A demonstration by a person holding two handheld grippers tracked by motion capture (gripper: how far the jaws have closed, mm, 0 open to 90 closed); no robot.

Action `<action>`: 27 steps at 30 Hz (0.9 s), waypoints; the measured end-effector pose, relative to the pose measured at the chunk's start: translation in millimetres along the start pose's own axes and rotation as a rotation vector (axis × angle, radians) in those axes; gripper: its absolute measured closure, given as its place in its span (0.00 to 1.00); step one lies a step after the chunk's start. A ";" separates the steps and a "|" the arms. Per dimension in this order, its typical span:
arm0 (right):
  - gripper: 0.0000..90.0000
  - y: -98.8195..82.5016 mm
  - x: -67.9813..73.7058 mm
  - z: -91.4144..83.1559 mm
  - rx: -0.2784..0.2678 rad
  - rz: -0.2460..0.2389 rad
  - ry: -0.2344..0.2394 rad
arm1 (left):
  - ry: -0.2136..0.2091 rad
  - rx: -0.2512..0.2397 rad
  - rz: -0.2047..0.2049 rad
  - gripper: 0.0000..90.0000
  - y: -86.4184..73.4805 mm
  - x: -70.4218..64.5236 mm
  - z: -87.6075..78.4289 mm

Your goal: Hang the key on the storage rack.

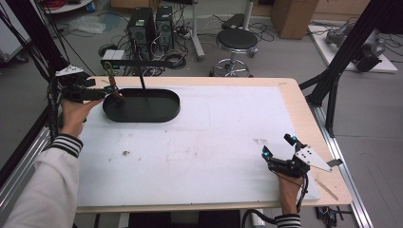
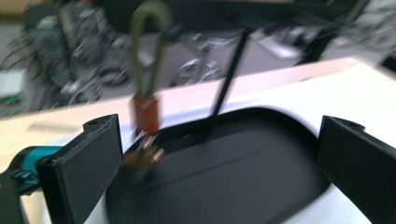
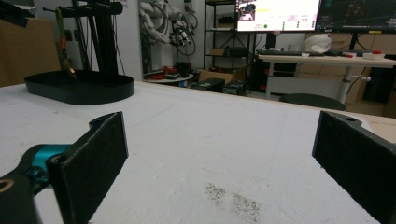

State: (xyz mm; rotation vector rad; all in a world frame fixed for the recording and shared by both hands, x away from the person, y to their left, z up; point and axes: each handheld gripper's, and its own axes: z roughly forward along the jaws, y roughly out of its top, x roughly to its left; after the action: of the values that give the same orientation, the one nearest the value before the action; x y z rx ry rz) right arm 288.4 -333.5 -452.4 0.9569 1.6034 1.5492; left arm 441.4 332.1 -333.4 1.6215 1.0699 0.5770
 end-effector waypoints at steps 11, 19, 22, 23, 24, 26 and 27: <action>0.03 0.1 0.7 0.2 0.001 -0.005 -0.001 | -0.115 -0.140 0.091 0.02 -27.6 -41.2 -45.2; 0.03 0.0 2.4 0.1 0.000 -0.017 -0.004 | -0.153 -0.218 0.180 0.02 -70.7 -69.9 -68.9; 0.03 0.0 2.5 0.1 0.000 -0.023 -0.004 | -0.167 -0.244 0.185 0.02 -90.5 -77.6 -75.7; 0.03 -0.1 2.6 0.2 -0.001 -0.026 -0.004 | -0.164 -0.250 0.196 0.02 -97.9 -79.3 -77.0; 0.03 0.0 2.7 0.2 0.000 -0.024 -0.004 | -0.163 -0.260 0.191 0.02 -106.1 -80.8 -77.9; 0.03 -0.1 2.7 0.0 0.001 -0.019 -0.004 | -0.167 -0.272 0.173 0.02 -121.1 -82.5 -79.3; 0.03 0.0 1.8 0.4 -0.005 -0.030 -0.006 | -0.162 -0.273 0.167 0.02 -127.4 -83.3 -80.2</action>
State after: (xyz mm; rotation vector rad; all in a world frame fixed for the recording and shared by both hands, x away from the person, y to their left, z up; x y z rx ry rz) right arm 287.8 -331.7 -452.4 0.9301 1.6020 1.5282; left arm 292.0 305.3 -414.4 1.4962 0.7080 0.6591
